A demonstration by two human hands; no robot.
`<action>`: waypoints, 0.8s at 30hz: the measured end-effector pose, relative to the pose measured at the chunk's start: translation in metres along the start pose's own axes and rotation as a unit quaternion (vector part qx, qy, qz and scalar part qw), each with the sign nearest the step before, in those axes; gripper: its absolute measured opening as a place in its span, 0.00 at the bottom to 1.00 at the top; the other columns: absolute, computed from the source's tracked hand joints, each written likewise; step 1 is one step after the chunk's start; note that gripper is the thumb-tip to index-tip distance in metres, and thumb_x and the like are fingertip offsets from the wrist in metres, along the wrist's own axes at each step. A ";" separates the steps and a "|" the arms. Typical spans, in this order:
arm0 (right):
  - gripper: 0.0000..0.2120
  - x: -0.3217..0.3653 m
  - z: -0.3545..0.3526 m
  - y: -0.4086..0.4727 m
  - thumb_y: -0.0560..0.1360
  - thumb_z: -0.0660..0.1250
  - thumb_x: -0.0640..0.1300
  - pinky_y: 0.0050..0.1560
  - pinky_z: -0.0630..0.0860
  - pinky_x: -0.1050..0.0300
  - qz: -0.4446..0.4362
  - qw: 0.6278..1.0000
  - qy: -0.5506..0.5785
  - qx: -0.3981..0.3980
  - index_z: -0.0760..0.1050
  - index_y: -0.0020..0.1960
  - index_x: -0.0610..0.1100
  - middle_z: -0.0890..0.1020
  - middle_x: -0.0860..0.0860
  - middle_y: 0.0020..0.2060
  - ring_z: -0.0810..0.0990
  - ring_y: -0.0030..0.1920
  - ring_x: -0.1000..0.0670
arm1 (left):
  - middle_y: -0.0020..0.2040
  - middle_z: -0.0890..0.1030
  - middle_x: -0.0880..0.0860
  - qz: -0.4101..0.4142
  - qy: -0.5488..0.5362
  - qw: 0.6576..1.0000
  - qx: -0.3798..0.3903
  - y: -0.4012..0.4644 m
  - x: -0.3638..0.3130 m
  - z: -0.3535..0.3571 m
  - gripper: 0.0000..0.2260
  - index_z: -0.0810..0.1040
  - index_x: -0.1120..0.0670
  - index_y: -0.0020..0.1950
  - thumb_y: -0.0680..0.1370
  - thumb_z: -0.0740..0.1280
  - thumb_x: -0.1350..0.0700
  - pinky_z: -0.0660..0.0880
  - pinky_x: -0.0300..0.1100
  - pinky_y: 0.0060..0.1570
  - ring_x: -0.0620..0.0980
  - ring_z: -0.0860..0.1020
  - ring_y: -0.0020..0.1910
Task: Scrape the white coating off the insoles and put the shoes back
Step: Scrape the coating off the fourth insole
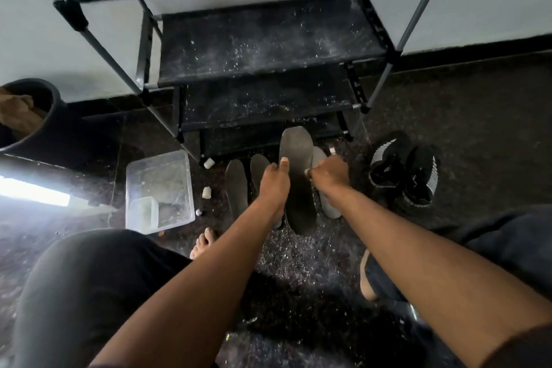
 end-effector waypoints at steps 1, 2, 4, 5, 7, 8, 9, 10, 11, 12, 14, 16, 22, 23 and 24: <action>0.10 -0.010 0.006 0.009 0.72 0.75 0.42 0.42 0.79 0.55 0.013 1.000 -0.009 -0.001 0.80 0.48 0.37 0.84 0.44 0.44 0.84 0.46 0.44 | 0.55 0.80 0.52 -0.009 0.007 1.000 -0.002 0.012 0.008 0.003 0.16 0.75 0.56 0.65 0.87 0.57 0.46 0.72 0.48 0.57 0.52 0.79 0.56; 0.12 -0.019 0.011 0.018 0.72 0.76 0.43 0.42 0.77 0.58 0.027 0.999 -0.020 0.000 0.81 0.51 0.37 0.84 0.43 0.47 0.84 0.49 0.43 | 0.56 0.80 0.55 -0.026 0.009 1.000 -0.004 0.023 0.016 0.006 0.16 0.76 0.57 0.64 0.87 0.57 0.46 0.74 0.49 0.57 0.55 0.79 0.57; 0.15 -0.038 0.024 0.039 0.72 0.76 0.43 0.43 0.75 0.60 0.055 0.998 -0.037 0.012 0.81 0.53 0.35 0.84 0.42 0.49 0.84 0.51 0.43 | 0.52 0.80 0.55 -0.065 -0.008 0.998 -0.010 0.048 0.035 0.011 0.12 0.78 0.53 0.54 0.87 0.58 0.48 0.74 0.49 0.54 0.54 0.78 0.52; 0.14 -0.046 0.030 0.048 0.72 0.76 0.43 0.42 0.74 0.61 0.067 0.997 -0.040 0.021 0.81 0.52 0.35 0.84 0.42 0.48 0.84 0.50 0.44 | 0.52 0.80 0.55 -0.085 -0.019 0.996 -0.011 0.059 0.045 0.012 0.12 0.78 0.53 0.52 0.87 0.59 0.49 0.74 0.48 0.55 0.54 0.78 0.51; 0.12 -0.060 0.045 0.071 0.73 0.75 0.44 0.40 0.72 0.62 0.085 0.995 -0.048 0.037 0.82 0.51 0.36 0.85 0.43 0.46 0.84 0.49 0.45 | 0.60 0.81 0.61 -0.125 -0.043 0.991 -0.016 0.087 0.071 0.016 0.14 0.80 0.57 0.61 0.85 0.62 0.49 0.73 0.52 0.65 0.58 0.78 0.59; 0.12 -0.065 0.053 0.083 0.73 0.75 0.45 0.40 0.72 0.62 0.091 0.993 -0.055 0.042 0.82 0.51 0.36 0.85 0.44 0.46 0.84 0.49 0.45 | 0.65 0.79 0.64 -0.138 -0.056 0.989 -0.019 0.107 0.086 0.019 0.18 0.79 0.58 0.66 0.83 0.64 0.48 0.72 0.55 0.66 0.60 0.78 0.62; 0.13 -0.070 0.060 0.094 0.73 0.75 0.46 0.40 0.72 0.62 0.095 0.992 -0.066 0.047 0.82 0.51 0.37 0.85 0.44 0.47 0.84 0.49 0.45 | 0.68 0.78 0.66 -0.149 -0.069 0.986 -0.019 0.127 0.103 0.023 0.22 0.78 0.59 0.68 0.80 0.65 0.47 0.72 0.55 0.65 0.62 0.77 0.64; 0.15 -0.074 0.067 0.103 0.73 0.76 0.47 0.41 0.72 0.62 0.099 0.991 -0.076 0.051 0.82 0.52 0.37 0.85 0.44 0.48 0.84 0.50 0.45 | 0.70 0.77 0.65 -0.163 -0.080 0.983 -0.020 0.134 0.110 0.025 0.25 0.78 0.59 0.70 0.78 0.66 0.46 0.71 0.58 0.68 0.63 0.77 0.66; 0.17 -0.079 0.075 0.114 0.72 0.76 0.47 0.42 0.73 0.62 0.105 0.989 -0.085 0.052 0.81 0.53 0.36 0.85 0.43 0.50 0.84 0.51 0.44 | 0.71 0.76 0.65 -0.176 -0.090 0.980 -0.019 0.140 0.111 0.027 0.25 0.77 0.59 0.71 0.78 0.67 0.46 0.70 0.59 0.72 0.65 0.75 0.69; 0.18 -0.084 0.081 0.124 0.72 0.77 0.48 0.44 0.76 0.61 0.111 0.989 -0.089 0.049 0.79 0.54 0.36 0.85 0.42 0.51 0.84 0.51 0.44 | 0.72 0.76 0.64 -0.185 -0.097 0.978 -0.022 0.138 0.105 0.027 0.23 0.77 0.59 0.71 0.80 0.67 0.47 0.68 0.59 0.73 0.65 0.73 0.72; 0.21 -0.092 0.096 0.142 0.71 0.78 0.47 0.52 0.80 0.56 0.120 0.987 -0.092 0.053 0.77 0.56 0.34 0.84 0.40 0.53 0.83 0.53 0.43 | 0.72 0.76 0.65 -0.196 -0.103 0.975 -0.034 0.150 0.105 0.027 0.20 0.77 0.60 0.71 0.84 0.66 0.50 0.68 0.56 0.72 0.64 0.72 0.73; 0.20 -0.100 0.106 0.155 0.72 0.77 0.45 0.56 0.79 0.54 0.125 0.986 -0.095 0.055 0.77 0.58 0.34 0.83 0.40 0.55 0.83 0.56 0.42 | 0.65 0.80 0.63 -0.199 -0.087 0.975 -0.037 0.165 0.112 0.029 0.18 0.78 0.61 0.69 0.84 0.65 0.50 0.72 0.49 0.62 0.61 0.78 0.66; 0.14 -0.119 0.127 0.171 0.78 0.68 0.45 0.53 0.77 0.55 0.130 0.985 -0.107 0.029 0.79 0.58 0.36 0.83 0.40 0.55 0.82 0.57 0.42 | 0.59 0.83 0.65 -0.175 -0.130 0.975 -0.047 0.200 0.114 0.039 0.14 0.80 0.62 0.65 0.84 0.65 0.55 0.75 0.49 0.60 0.60 0.80 0.61; 0.14 -0.123 0.132 0.173 0.77 0.69 0.46 0.50 0.78 0.55 0.128 0.985 -0.112 0.033 0.80 0.56 0.37 0.84 0.40 0.53 0.82 0.55 0.42 | 0.52 0.84 0.58 -0.172 -0.135 0.975 -0.046 0.206 0.114 0.041 0.10 0.82 0.58 0.60 0.84 0.64 0.56 0.74 0.47 0.59 0.55 0.80 0.57; 0.14 -0.126 0.135 0.176 0.76 0.69 0.47 0.48 0.77 0.56 0.129 0.984 -0.118 0.039 0.81 0.55 0.37 0.84 0.40 0.52 0.83 0.54 0.42 | 0.48 0.83 0.51 -0.173 -0.141 0.974 -0.044 0.210 0.115 0.043 0.08 0.82 0.56 0.58 0.85 0.64 0.57 0.73 0.44 0.59 0.51 0.78 0.55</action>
Point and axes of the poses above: each hand's wrist, its own y-axis towards the middle knuckle, its own z-axis out of the palm, x = y × z, the point moved 9 cm from there along y, towards the middle knuckle
